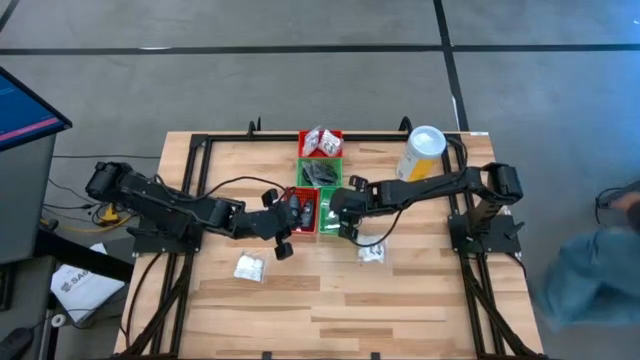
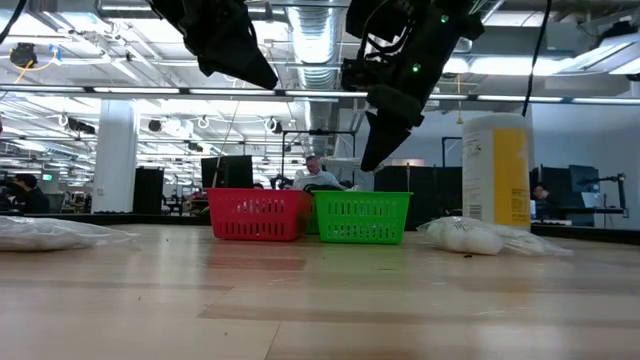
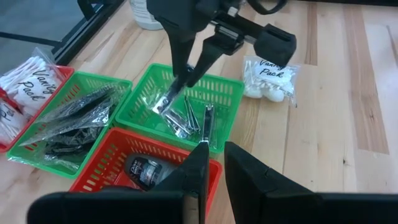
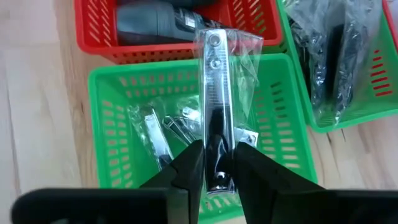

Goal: Pick & Place Travel size toiletries
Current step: Put the silver nail cutter into the bottom green bin, then put the white cotton pack into the top red bin

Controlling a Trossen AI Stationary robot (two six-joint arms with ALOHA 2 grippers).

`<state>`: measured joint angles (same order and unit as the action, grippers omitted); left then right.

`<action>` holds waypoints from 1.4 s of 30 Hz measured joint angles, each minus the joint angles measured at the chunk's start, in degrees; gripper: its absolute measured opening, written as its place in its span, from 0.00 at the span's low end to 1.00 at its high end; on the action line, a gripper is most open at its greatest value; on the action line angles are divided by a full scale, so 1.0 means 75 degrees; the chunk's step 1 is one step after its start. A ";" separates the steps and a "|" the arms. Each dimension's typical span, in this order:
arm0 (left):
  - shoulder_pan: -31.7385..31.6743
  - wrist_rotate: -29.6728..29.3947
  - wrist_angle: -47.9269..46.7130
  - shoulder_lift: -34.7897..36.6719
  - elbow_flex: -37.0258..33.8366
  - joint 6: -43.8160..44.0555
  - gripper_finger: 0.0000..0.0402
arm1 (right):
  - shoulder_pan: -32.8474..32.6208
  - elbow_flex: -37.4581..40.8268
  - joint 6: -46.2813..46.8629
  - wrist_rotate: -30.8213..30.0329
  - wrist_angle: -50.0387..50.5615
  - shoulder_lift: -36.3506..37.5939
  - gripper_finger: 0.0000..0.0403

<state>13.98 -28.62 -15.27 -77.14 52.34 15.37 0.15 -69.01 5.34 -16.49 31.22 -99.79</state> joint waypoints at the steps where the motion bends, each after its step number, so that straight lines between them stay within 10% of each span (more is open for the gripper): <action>1: 0.0000 0.0000 0.0000 0.0000 0.0000 -0.0001 0.11 | -0.0011 0.0000 -0.0044 0.0008 0.0001 0.0000 0.20; 24: -0.0001 0.0000 -0.0003 0.0003 0.0003 -0.0005 0.11 | -0.1191 0.0000 -0.0013 0.0290 0.0434 0.0006 0.51; 42: 0.0000 0.0000 -0.0012 0.0006 0.0003 -0.0010 0.11 | -0.2389 0.0304 0.2168 -0.0633 0.2504 0.0141 0.48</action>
<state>13.98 -28.62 -15.35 -77.10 52.36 15.29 -17.77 -66.73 21.59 -21.24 50.00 -98.73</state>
